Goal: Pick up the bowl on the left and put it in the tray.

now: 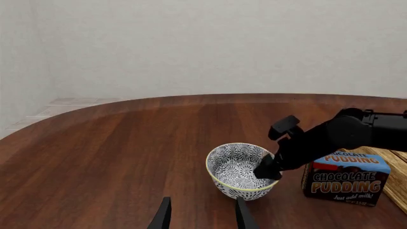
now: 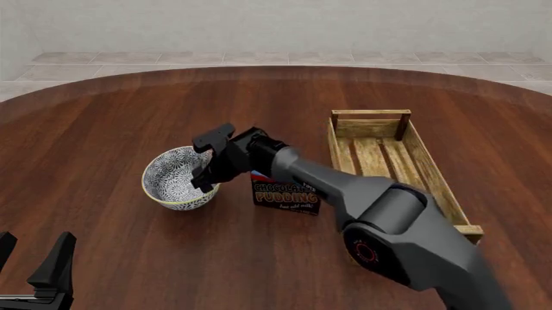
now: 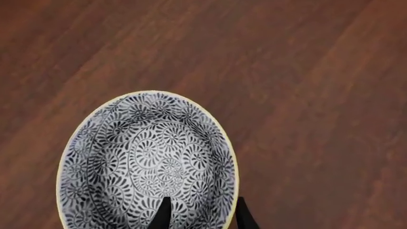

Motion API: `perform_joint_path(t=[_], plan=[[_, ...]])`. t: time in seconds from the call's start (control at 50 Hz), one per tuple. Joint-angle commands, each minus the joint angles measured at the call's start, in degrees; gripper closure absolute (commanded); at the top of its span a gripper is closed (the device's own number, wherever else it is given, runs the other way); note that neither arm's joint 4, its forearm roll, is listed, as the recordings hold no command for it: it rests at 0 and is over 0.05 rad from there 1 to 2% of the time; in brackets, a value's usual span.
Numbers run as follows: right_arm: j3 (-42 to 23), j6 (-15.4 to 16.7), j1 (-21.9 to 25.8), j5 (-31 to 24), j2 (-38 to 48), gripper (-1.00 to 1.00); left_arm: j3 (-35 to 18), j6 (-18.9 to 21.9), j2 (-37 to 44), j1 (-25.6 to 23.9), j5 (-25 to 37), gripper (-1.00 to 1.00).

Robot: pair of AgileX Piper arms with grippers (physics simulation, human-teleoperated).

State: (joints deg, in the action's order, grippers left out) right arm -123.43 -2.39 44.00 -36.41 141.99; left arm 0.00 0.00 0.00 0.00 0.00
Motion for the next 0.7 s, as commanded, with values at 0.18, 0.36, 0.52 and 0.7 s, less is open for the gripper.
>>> perform_joint_path(t=[0.18, 0.36, 0.52, 0.7], plan=[[-3.9, -0.8, 0.0, -1.6, 4.3, -1.0, 0.0, 0.0, 0.0, 0.0, 0.0, -1.0], [-2.8, -2.1, 0.8, -0.9, 4.0, 1.0, 0.0, 0.0, 0.0, 0.0, 0.0, -1.0], [0.1, -2.2, 1.4, 0.6, 2.0, 1.0, 0.0, 0.0, 0.0, 0.0, 0.0, -1.0], [7.0, -0.7, 1.6, 4.0, -3.4, 1.0, 0.0, 0.0, 0.0, 0.0, 0.0, -1.0]])
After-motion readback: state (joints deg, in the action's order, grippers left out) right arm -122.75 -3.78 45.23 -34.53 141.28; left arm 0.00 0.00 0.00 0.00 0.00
